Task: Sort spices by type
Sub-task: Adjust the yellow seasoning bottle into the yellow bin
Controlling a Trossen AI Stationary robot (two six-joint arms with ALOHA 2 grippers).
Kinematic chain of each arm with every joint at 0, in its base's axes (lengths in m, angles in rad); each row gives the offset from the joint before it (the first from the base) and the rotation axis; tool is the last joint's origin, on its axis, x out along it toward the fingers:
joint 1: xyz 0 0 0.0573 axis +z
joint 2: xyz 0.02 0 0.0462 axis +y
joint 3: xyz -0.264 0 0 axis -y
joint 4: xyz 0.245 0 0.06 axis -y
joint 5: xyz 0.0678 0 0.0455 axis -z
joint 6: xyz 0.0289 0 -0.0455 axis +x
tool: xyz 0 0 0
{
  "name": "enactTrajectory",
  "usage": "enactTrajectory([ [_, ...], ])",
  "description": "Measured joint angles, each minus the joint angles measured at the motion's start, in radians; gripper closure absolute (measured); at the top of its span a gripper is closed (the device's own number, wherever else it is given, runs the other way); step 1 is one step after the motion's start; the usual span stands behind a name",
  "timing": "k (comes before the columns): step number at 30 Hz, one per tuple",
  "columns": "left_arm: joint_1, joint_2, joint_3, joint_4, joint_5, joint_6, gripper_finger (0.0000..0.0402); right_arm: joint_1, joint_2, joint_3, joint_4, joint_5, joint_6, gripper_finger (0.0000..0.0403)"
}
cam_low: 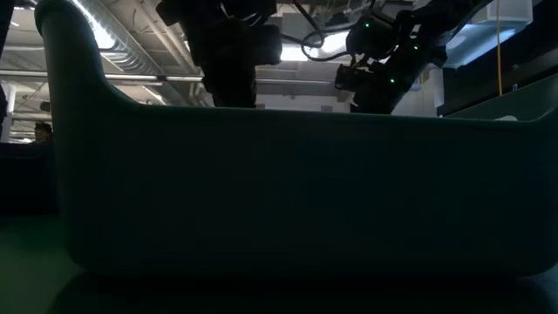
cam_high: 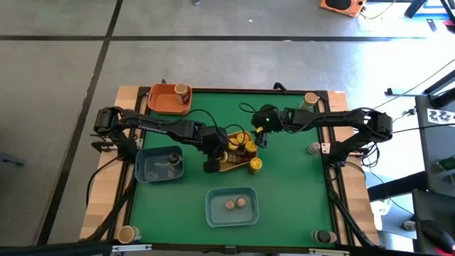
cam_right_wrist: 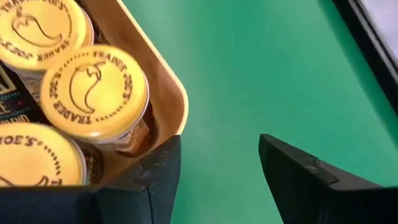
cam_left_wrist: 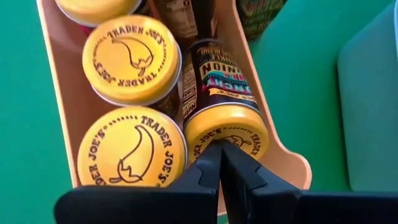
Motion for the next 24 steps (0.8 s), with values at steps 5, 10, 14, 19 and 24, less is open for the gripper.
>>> enactTrajectory([
  [5, 0.001, 0.0, 0.0, 0.044, -0.001, 0.009, 0.0396, 0.0, -0.017, -0.001, -0.117, 0.013, -0.004, 0.0189],
  [10, 0.001, 0.0, 0.001, 0.085, -0.001, 0.011, 0.0396, 0.011, 0.008, -0.001, -0.167, -0.083, -0.027, 0.0189],
  [14, 0.001, 0.0, 0.001, 0.102, -0.001, 0.015, 0.0396, 0.051, 0.059, -0.001, -0.133, -0.108, -0.046, 0.0189],
  [19, 0.001, 0.0, 0.001, 0.146, -0.001, 0.032, 0.0396, 0.085, 0.077, -0.001, -0.074, -0.102, -0.048, 0.0189],
  [24, 0.001, 0.001, 0.001, 0.184, -0.001, 0.046, 0.0396, 0.085, 0.076, -0.001, -0.068, -0.101, -0.027, 0.0189],
])
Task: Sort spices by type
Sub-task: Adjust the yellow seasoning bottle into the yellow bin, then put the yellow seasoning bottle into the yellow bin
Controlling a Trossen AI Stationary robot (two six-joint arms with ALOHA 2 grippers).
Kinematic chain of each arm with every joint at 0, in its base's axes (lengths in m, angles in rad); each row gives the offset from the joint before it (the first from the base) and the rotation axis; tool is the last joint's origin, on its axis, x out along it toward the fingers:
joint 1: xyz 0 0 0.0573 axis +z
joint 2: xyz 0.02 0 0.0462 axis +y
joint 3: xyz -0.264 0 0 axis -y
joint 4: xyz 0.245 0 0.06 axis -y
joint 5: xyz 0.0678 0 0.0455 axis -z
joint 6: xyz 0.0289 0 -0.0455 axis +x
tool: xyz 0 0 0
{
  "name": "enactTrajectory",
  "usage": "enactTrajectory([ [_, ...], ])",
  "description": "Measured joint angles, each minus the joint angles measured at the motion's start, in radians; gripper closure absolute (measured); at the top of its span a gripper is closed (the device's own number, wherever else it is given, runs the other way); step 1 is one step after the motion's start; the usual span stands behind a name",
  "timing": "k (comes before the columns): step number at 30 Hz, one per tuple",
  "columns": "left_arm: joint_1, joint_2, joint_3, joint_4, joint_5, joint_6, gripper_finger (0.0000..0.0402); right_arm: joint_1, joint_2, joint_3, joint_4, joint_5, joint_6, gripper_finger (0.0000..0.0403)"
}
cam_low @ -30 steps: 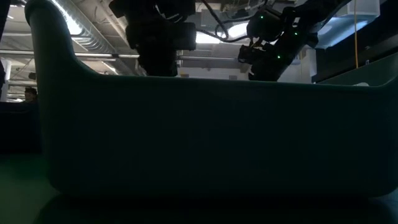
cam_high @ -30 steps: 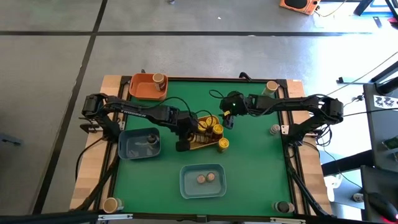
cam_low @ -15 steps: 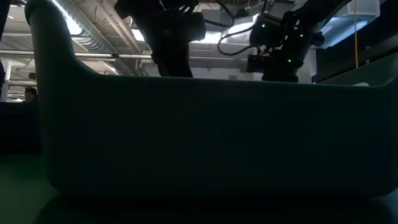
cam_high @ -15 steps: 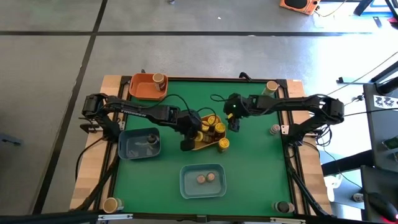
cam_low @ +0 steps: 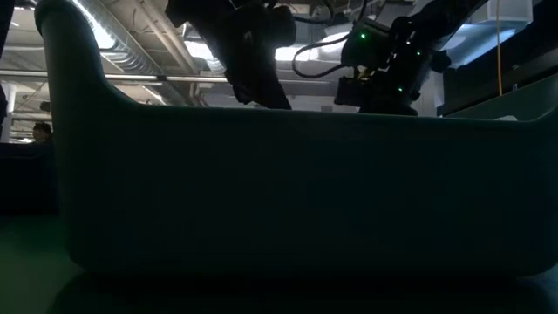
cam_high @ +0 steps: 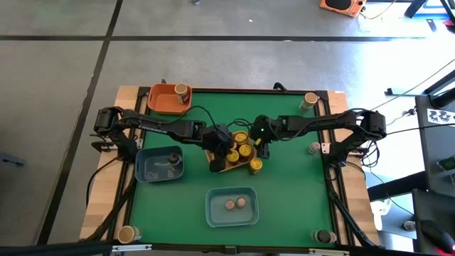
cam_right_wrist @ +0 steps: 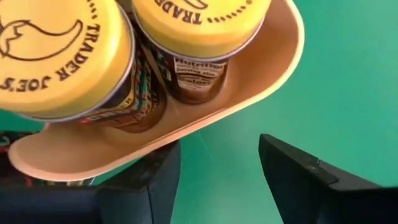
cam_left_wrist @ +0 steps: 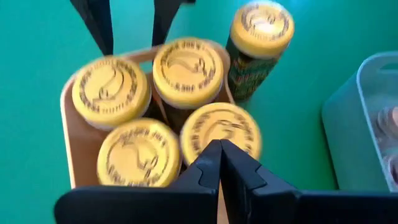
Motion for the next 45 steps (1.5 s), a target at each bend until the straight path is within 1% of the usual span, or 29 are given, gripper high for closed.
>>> enactTrajectory([
  [6, 0.0, 0.0, 0.0, 0.048, 0.0, 0.006, 0.0396, 0.0, -0.001, 0.0, -0.007, 0.045, 0.001, 0.0189],
  [9, -0.002, -0.012, 0.004, 0.032, 0.0, 0.005, 0.0396, 0.0, -0.032, 0.0, -0.052, 0.07, 0.001, 0.0189],
  [13, -0.029, -0.074, 0.015, -0.005, -0.015, 0.002, 0.0396, 0.002, -0.101, 0.037, -0.208, 0.076, 0.026, 0.0189],
  [17, -0.083, -0.136, -0.004, -0.04, -0.095, 0.001, 0.0396, 0.042, -0.187, 0.09, -0.359, 0.075, 0.079, 0.0189],
  [19, -0.112, -0.167, -0.029, -0.038, -0.121, 0.001, 0.0396, 0.077, -0.229, 0.097, -0.391, 0.06, 0.103, 0.0189],
  [23, -0.176, -0.216, -0.104, -0.011, -0.143, -0.03, 0.0396, 0.137, -0.294, 0.097, -0.418, -0.01, 0.165, 0.0189],
  [25, -0.209, -0.238, -0.15, 0.03, -0.156, -0.048, 0.0396, 0.166, -0.307, 0.096, -0.401, -0.048, 0.189, 0.0189],
  [27, -0.241, -0.256, -0.19, 0.078, -0.184, -0.066, 0.0396, 0.189, -0.308, 0.096, -0.347, -0.075, 0.213, 0.0186],
  [30, -0.275, -0.281, -0.237, 0.108, -0.228, -0.097, 0.0396, 0.224, -0.295, 0.096, -0.277, -0.09, 0.259, 0.016],
  [33, -0.294, -0.292, -0.266, 0.123, -0.255, -0.118, 0.0396, 0.253, -0.259, 0.096, -0.256, -0.073, 0.291, 0.0111],
  [36, -0.307, -0.292, -0.267, 0.125, -0.259, -0.134, 0.0396, 0.286, -0.209, 0.096, -0.256, -0.065, 0.314, 0.0059],
  [39, -0.318, -0.292, -0.267, 0.129, -0.26, -0.134, 0.0396, 0.324, -0.164, 0.095, -0.252, -0.064, 0.315, 0.0021],
  [42, -0.323, -0.292, -0.267, 0.133, -0.259, -0.134, 0.0396, 0.349, -0.133, 0.096, -0.24, -0.004, 0.315, 0.0006],
  [45, -0.322, -0.292, -0.267, 0.133, -0.26, -0.134, 0.0396, 0.349, -0.113, 0.095, -0.238, 0.064, 0.315, 0.0012],
])
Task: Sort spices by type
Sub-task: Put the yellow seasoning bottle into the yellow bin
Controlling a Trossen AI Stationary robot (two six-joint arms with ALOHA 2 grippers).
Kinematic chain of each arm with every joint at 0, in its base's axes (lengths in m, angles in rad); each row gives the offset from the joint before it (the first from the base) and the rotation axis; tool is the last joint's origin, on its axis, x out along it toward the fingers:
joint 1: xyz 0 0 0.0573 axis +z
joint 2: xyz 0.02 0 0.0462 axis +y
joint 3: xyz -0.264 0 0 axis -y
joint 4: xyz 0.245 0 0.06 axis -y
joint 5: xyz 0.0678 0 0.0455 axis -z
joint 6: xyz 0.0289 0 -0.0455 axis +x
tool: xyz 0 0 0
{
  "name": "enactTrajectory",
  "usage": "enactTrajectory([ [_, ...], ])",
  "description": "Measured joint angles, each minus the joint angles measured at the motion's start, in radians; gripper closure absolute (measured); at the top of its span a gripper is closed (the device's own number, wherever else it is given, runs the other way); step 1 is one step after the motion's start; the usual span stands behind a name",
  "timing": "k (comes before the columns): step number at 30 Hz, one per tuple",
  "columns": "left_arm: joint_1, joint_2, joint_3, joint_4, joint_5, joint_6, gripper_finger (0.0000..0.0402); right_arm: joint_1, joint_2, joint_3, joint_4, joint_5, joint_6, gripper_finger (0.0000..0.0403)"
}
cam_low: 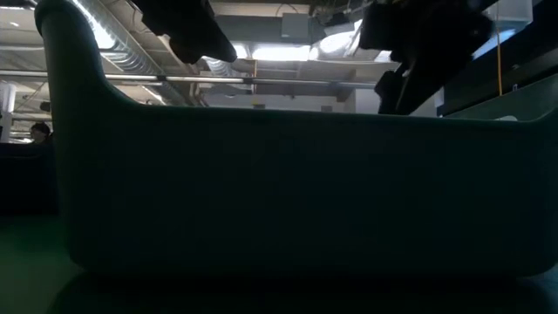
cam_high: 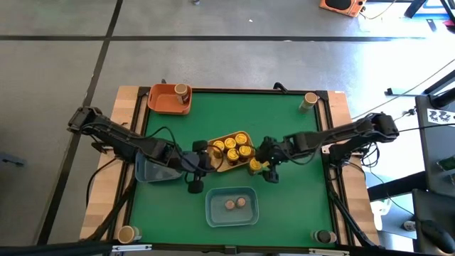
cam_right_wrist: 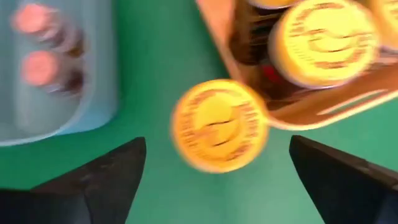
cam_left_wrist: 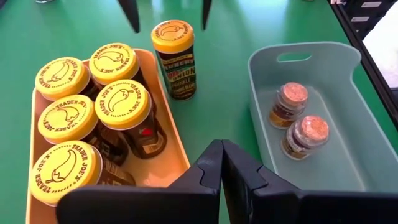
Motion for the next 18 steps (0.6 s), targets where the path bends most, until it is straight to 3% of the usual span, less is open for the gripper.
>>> enactTrajectory([
  [4, 0.0, 0.0, 0.0, 0.0, 0.0, -0.009, 0.0396, -0.002, 0.025, 0.0, 0.01, 0.036, 0.0, 0.0022],
  [10, 0.001, 0.0, 0.0, -0.001, 0.0, -0.018, 0.0396, 0.006, 0.08, 0.0, 0.057, -0.026, -0.04, 0.0025],
  [13, 0.001, 0.0, 0.0, -0.001, 0.0, -0.018, 0.0396, 0.008, 0.096, 0.002, 0.073, -0.005, -0.058, 0.003],
  [18, 0.001, 0.0, 0.0, -0.002, 0.0, -0.018, 0.0396, 0.005, 0.098, 0.002, 0.078, 0.004, -0.058, 0.0096],
])
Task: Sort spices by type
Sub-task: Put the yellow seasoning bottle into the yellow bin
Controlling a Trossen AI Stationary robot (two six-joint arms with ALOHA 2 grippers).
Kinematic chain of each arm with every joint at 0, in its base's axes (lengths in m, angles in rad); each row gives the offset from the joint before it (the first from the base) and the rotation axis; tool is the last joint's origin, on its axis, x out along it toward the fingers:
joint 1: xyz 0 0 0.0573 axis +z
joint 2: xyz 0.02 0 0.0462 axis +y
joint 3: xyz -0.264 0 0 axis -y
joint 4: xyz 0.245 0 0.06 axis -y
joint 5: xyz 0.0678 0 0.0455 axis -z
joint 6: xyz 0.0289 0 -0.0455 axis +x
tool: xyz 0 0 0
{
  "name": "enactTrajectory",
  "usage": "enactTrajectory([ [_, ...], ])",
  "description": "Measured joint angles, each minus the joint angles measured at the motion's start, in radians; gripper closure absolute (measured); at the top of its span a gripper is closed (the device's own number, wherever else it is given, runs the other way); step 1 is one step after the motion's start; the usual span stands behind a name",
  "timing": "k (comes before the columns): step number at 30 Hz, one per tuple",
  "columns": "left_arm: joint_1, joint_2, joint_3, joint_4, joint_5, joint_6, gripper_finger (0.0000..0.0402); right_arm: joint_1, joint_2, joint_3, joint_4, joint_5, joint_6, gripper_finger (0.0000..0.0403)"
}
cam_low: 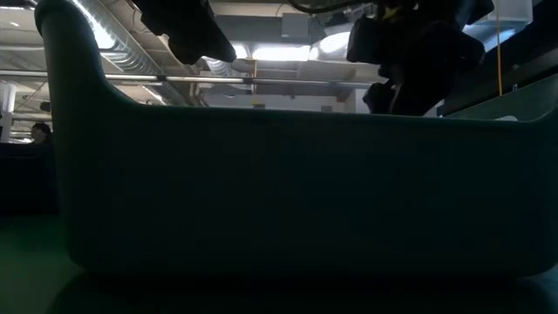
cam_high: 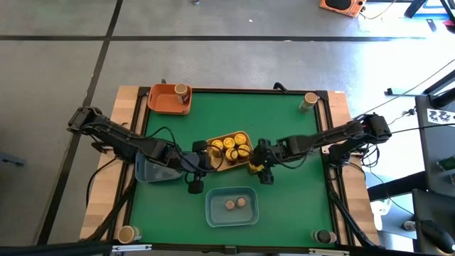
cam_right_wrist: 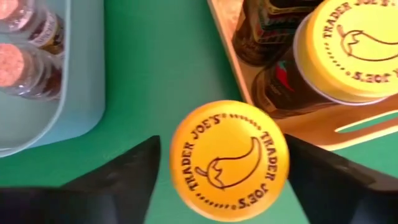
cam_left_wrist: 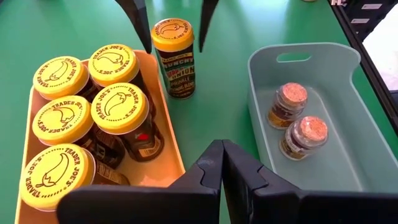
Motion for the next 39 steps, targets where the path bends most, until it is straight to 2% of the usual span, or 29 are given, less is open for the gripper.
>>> enactTrajectory([
  [4, 0.0, 0.0, 0.0, 0.0, 0.0, 0.0, 0.0396, -0.001, 0.0, 0.0, -0.005, 0.003, 0.0, 0.017],
  [9, -0.001, 0.0, 0.0, -0.002, 0.0, 0.0, 0.0396, 0.0, -0.007, 0.021, -0.073, 0.01, 0.002, 0.017],
  [13, -0.018, -0.023, 0.0, -0.013, 0.0, -0.007, 0.0396, 0.011, -0.016, 0.126, -0.21, 0.005, 0.006, 0.017],
  [17, -0.051, -0.088, 0.0, -0.059, -0.019, -0.006, 0.0396, 0.035, -0.017, 0.237, -0.276, -0.018, 0.003, 0.017],
  [24, -0.093, -0.19, 0.0, -0.165, -0.089, -0.005, 0.0396, 0.061, -0.017, 0.322, -0.093, -0.012, -0.059, 0.017],
  [33, -0.12, -0.218, 0.0, -0.205, -0.094, -0.009, 0.0396, 0.058, 0.052, 0.315, 0.193, 0.152, -0.193, 0.017],
  [39, -0.126, -0.218, 0.0, -0.233, -0.104, -0.043, 0.0396, 0.034, 0.123, 0.316, 0.243, 0.195, -0.208, 0.017],
])
